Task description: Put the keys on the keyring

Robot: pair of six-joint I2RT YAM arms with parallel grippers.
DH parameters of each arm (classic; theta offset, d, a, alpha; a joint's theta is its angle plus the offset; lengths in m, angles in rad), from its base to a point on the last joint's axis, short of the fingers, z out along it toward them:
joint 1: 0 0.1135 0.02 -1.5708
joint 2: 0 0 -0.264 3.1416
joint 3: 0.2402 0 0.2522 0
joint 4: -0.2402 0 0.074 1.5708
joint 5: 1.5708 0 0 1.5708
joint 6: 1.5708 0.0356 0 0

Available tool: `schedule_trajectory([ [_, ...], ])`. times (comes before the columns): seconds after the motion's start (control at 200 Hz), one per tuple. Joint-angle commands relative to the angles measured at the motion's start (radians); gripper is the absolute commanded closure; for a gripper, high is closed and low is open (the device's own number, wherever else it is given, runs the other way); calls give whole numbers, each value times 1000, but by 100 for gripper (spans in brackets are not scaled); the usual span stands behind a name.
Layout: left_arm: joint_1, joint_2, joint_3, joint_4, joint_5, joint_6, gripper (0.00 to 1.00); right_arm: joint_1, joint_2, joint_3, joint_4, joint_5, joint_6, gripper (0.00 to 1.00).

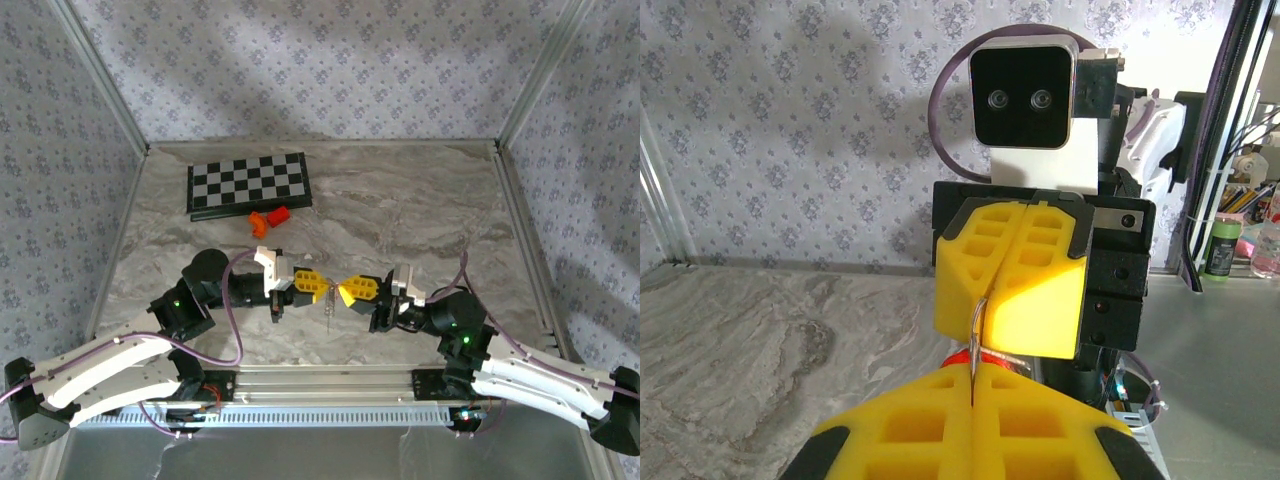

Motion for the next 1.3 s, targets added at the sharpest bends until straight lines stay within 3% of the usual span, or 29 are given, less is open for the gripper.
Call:
schedule_trajectory([
  [0.0,-7,-7,26,39,5,9,100,12,-18,0,35,9,-18,100],
  [1.294,-12,-4,28,42,14,5,100,24,-18,-10,28,46,-39,100],
])
